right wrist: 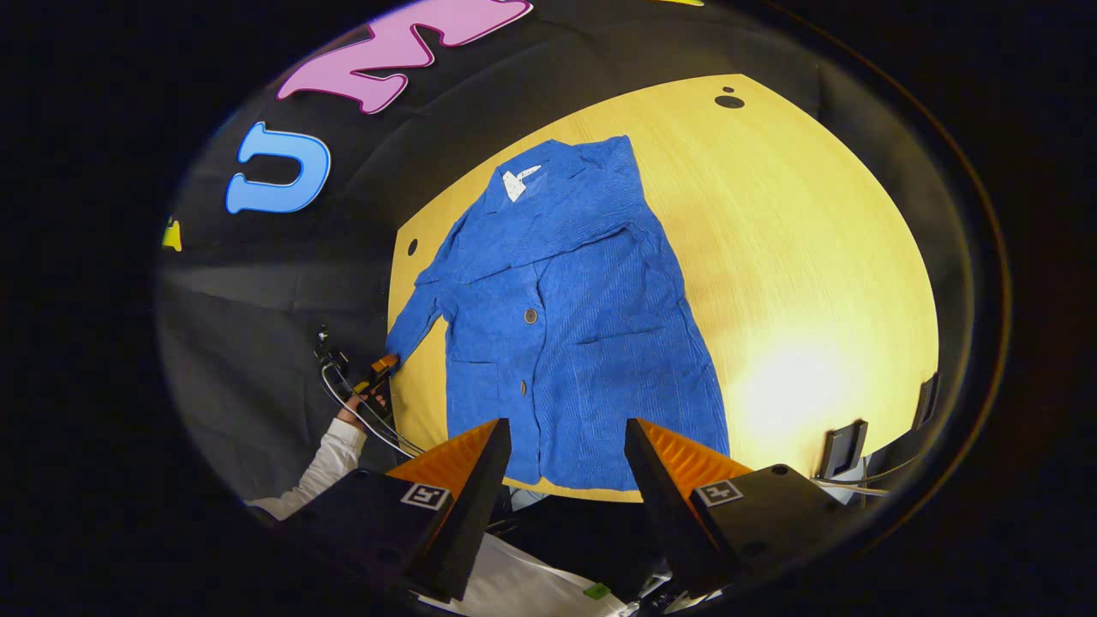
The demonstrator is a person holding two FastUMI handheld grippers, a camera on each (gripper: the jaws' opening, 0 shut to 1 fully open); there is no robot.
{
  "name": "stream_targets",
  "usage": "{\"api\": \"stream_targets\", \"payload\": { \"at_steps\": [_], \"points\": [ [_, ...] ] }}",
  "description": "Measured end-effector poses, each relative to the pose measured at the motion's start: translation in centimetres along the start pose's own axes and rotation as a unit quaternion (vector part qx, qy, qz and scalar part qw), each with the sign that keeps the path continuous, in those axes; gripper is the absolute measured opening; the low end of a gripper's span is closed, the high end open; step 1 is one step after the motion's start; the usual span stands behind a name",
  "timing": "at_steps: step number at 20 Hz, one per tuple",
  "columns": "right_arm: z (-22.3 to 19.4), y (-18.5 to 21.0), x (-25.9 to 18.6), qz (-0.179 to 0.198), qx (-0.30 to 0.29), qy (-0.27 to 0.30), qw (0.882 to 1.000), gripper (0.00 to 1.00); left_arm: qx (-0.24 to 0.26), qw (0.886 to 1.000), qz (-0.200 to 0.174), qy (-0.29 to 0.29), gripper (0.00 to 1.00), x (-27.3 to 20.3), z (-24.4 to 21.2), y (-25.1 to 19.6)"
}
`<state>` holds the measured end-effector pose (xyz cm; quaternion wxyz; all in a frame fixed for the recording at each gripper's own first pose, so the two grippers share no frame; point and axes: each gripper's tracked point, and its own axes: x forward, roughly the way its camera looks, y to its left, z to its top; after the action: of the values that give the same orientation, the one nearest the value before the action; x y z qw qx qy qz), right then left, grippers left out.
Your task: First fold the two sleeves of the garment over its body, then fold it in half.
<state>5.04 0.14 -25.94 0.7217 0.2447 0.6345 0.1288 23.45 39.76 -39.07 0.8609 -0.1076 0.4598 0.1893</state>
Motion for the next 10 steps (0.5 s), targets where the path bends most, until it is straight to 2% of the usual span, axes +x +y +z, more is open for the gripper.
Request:
{"api": "stream_targets", "payload": {
  "at_steps": [3,5,6,8,10],
  "points": [
    [-0.9,-0.6,-0.4,-0.009,-0.005,0.002,1.0,0.88,-0.014,1.0,0.026,0.001,0.26,-0.1,0.2,1.3],
    [-1.8,-0.8,-0.7,-0.016,-0.004,0.006,1.0,0.88,-0.006,0.999,0.042,-0.002,0.05,-0.6,0.9,0.6],
    [-2.2,-1.0,-0.9,-0.018,-0.001,0.007,1.0,0.88,0.001,0.998,0.056,0.0,0.0,0.1,0.6,0.6],
    [-2.5,-1.5,-1.4,-0.021,0.005,0.002,1.0,0.88,0.01,0.998,0.059,-0.004,0.0,0.0,0.7,0.1],
    [-2.6,-2.3,-1.8,-0.023,0.014,-0.006,1.0,0.88,-0.02,1.0,-0.004,-0.015,0.0,-1.1,1.4,-0.6]
  ]
}}
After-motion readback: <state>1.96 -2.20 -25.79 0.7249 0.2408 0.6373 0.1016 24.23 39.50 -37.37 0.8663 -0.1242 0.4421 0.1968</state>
